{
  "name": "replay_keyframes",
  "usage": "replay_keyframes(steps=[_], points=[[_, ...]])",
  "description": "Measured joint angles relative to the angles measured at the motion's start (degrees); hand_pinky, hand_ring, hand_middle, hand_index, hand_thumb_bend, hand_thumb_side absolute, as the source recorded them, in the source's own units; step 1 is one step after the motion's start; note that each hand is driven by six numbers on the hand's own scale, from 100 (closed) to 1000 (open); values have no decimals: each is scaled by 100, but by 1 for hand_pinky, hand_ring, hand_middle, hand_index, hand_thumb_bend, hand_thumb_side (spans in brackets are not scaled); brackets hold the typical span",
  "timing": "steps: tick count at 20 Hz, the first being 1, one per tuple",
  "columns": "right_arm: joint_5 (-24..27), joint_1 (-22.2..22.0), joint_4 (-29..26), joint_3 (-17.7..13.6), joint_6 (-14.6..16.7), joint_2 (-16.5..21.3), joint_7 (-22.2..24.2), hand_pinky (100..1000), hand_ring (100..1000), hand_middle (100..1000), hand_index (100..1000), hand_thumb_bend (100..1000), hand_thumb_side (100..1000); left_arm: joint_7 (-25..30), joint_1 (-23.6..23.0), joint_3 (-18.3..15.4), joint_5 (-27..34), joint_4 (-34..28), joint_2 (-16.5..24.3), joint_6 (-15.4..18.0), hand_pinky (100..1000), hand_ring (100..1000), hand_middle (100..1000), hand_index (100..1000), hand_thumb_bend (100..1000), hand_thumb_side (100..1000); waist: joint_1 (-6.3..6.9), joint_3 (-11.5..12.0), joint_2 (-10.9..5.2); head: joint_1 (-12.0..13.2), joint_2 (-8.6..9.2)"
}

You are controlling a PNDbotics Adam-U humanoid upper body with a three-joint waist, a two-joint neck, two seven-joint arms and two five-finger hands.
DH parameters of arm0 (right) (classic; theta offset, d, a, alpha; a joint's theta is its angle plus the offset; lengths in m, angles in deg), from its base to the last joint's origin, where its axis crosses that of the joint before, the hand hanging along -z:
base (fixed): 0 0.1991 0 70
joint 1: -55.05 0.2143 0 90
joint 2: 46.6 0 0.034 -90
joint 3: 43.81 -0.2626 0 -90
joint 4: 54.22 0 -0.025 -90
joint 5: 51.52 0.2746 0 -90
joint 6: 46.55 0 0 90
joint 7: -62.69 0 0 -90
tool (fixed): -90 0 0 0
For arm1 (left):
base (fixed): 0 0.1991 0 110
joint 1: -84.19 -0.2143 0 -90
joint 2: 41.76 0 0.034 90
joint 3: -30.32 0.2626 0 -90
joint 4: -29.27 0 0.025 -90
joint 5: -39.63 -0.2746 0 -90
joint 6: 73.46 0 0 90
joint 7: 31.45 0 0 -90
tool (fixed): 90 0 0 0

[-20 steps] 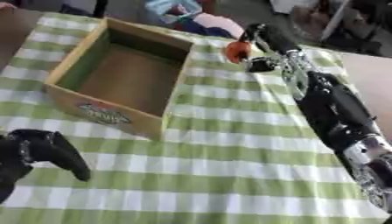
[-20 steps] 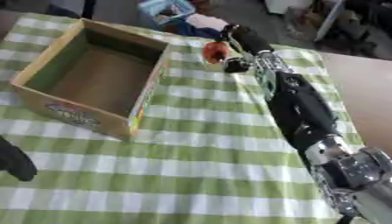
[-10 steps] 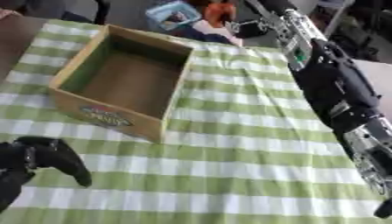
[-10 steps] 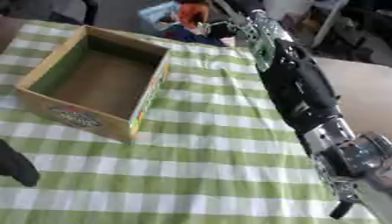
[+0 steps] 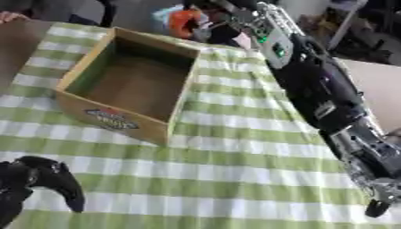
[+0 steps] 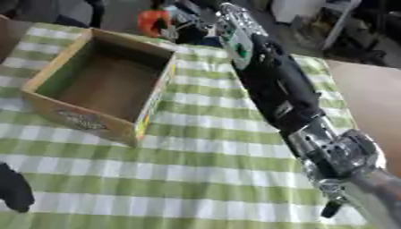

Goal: Pick up objects on the table and place them in the box.

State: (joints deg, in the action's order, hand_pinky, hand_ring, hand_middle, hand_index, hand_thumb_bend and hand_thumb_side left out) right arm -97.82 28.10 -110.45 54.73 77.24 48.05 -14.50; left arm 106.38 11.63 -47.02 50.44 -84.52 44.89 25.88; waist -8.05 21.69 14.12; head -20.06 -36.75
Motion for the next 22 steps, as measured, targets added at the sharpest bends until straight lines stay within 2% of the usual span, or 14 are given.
replay_keyframes(steps=[4, 6, 7, 9, 14, 18, 19, 22], points=[[-159, -3, 16, 72, 171, -229, 461, 722, 701, 628, 297, 100, 191, 141, -41, -67, 10, 0, -39, 38, 362, 311, 256, 474, 128, 969, 0, 55, -2, -68, 0], [-235, -6, 38, 96, 233, -328, 635, 723, 705, 630, 337, 100, 190, 194, -41, -92, 46, 0, -50, 28, 293, 229, 163, 396, 127, 960, 0, 67, -4, -85, 0], [-264, -8, 40, 104, 261, -375, 701, 724, 711, 638, 426, 100, 195, 214, -41, -97, 68, 0, -50, 13, 259, 183, 114, 360, 126, 952, -1, 71, -4, -90, 0], [-336, -15, 40, 116, 301, -447, 785, 725, 722, 653, 515, 100, 216, 253, -39, -109, 117, 0, -52, -26, 224, 126, 100, 323, 117, 946, -2, 72, -4, -103, 0], [-818, -68, 39, 149, 351, -567, 759, 726, 736, 673, 608, 100, 252, 370, -23, -118, 185, 0, -53, -126, 170, 100, 100, 243, 144, 966, -18, 71, -4, -109, 0], [-1255, -124, 41, 161, 365, -621, 583, 728, 745, 665, 701, 100, 458, 406, 18, -116, 212, 0, -55, -177, 153, 100, 100, 217, 142, 953, -19, 67, -4, -120, 0], [-1360, -128, 48, 161, 366, -626, 534, 731, 753, 676, 750, 100, 563, 407, 18, -109, 217, 0, -55, -182, 154, 100, 100, 217, 139, 947, -19, 67, -4, -125, 0], [-1679, -135, 79, 163, 374, -626, 392, 735, 763, 699, 841, 100, 728, 414, 19, -88, 224, 0, -57, -193, 159, 100, 100, 220, 139, 944, -20, 63, -4, -126, 0]])
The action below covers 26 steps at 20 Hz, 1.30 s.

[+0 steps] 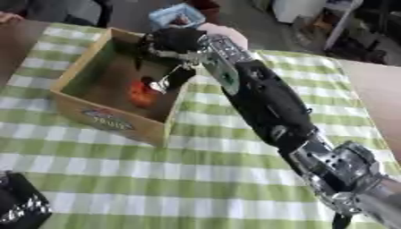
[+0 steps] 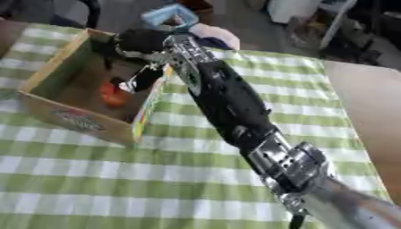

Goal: Pick up objects on the table and place them in the box.

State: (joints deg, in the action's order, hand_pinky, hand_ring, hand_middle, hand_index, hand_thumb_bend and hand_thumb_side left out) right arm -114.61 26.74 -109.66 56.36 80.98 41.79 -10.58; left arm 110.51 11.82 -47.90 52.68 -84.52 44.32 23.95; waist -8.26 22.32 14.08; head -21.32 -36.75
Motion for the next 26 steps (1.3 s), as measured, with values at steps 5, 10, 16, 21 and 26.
replay_keyframes(steps=[5, 10, 16, 21, 26], points=[[-383, 1, -23, 6, 66, 9, -313, 734, 765, 701, 860, 125, 698, 3, 0, 0, 9, 0, -21, -23, 166, 100, 100, 225, 142, 944, -6, -31, 0, 0, 0], [-389, 39, -168, 1, 110, 149, -591, 734, 763, 692, 856, 131, 553, 5, -3, -4, 27, 0, -31, -69, 171, 100, 100, 229, 146, 950, -7, -92, -30, 2, 0], [267, 75, -308, -74, 107, 424, -639, 737, 748, 639, 840, 100, 359, 3, -43, -51, 55, 0, -35, -110, 192, 100, 100, 250, 151, 957, -1, -285, -36, 91, 0], [1501, -14, -670, -89, 56, 778, -420, 741, 749, 636, 848, 100, 255, -75, -103, -125, 51, 0, -35, -142, 240, 107, 100, 302, 149, 959, 37, -543, -36, 207, 0], [2682, -291, -1435, -43, -98, 1289, -212, 737, 748, 640, 851, 100, 100, -263, -157, -188, -1, 0, -35, -147, 305, 182, 100, 367, 146, 957, 74, -791, -34, 360, 0]])
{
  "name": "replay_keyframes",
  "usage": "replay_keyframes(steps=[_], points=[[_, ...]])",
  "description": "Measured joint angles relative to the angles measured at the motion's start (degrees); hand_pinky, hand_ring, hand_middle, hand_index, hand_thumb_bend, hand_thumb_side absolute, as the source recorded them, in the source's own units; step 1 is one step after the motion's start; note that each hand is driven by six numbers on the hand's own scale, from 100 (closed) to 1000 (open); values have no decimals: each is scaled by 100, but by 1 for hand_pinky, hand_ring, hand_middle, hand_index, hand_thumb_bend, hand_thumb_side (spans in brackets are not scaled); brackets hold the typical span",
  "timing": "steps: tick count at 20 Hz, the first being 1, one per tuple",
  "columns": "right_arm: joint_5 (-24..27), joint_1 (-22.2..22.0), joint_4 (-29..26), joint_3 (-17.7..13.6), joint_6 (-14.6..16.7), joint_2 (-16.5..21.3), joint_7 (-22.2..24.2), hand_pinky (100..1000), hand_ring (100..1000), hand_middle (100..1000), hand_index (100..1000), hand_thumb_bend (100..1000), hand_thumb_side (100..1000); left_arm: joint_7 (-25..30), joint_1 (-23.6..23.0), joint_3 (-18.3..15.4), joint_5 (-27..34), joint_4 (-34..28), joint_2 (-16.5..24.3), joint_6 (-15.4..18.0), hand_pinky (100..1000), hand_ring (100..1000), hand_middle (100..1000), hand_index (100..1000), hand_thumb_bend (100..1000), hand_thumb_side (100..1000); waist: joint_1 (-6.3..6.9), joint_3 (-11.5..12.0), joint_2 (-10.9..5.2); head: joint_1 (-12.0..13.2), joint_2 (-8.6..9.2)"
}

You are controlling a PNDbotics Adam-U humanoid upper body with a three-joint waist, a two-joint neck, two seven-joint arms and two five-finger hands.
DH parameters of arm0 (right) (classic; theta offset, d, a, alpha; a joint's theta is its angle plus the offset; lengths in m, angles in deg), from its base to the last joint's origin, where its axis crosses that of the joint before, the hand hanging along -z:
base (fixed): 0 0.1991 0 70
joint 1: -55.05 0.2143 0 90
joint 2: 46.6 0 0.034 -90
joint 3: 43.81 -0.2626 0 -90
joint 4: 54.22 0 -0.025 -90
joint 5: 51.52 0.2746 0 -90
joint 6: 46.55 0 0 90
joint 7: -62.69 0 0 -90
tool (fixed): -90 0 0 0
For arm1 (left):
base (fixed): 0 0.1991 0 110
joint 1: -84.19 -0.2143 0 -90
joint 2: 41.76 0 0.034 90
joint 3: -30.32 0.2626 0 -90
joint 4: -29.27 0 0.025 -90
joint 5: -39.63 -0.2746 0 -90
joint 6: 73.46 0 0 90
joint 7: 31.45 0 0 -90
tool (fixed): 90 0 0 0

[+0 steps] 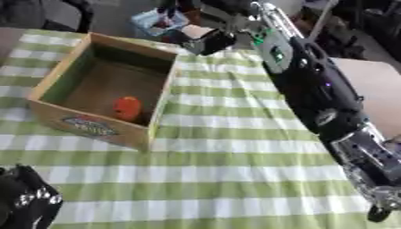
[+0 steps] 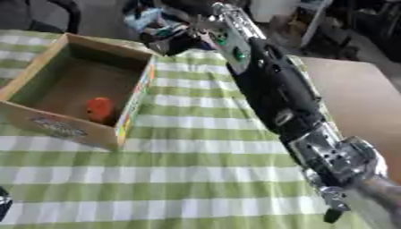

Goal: Pick up objects on the table and place them in the box.

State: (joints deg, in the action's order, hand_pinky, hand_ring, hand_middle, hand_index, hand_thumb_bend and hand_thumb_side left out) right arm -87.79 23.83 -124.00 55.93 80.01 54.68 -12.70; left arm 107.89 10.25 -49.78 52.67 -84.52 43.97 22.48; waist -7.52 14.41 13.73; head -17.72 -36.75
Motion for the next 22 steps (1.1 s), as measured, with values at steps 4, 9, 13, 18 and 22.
replay_keyframes(steps=[4, 9, 13, 18, 22], points=[[649, -374, -705, -23, -221, 455, -38, 735, 747, 642, 854, 100, 100, -121, -29, -31, -49, 0, 1, 6, 393, 285, 184, 458, 144, 957, 19, -164, 6, 102, 3], [1215, -947, -1477, -192, -554, 877, -283, 737, 754, 673, 853, 100, 100, -261, -48, -66, -100, 0, 1, 40, 509, 450, 383, 613, 143, 960, 86, -313, 37, 201, 9], [1544, -1428, -1832, -365, -800, 1051, -525, 740, 750, 660, 842, 100, 100, -312, -56, -76, -154, 0, 0, 56, 548, 514, 467, 676, 149, 971, 114, -424, 45, 264, 15], [1917, -2072, -2156, -601, -978, 1089, -699, 741, 748, 653, 839, 100, 102, -335, -92, -103, -218, 0, 0, 46, 588, 576, 537, 735, 154, 990, 124, -513, 83, 397, 54], [2107, -2521, -2396, -818, -1070, 1100, -792, 741, 743, 639, 833, 100, 204, -330, -99, -124, -290, 0, -3, 36, 599, 591, 557, 752, 157, 988, 123, -588, 103, 453, 54]])
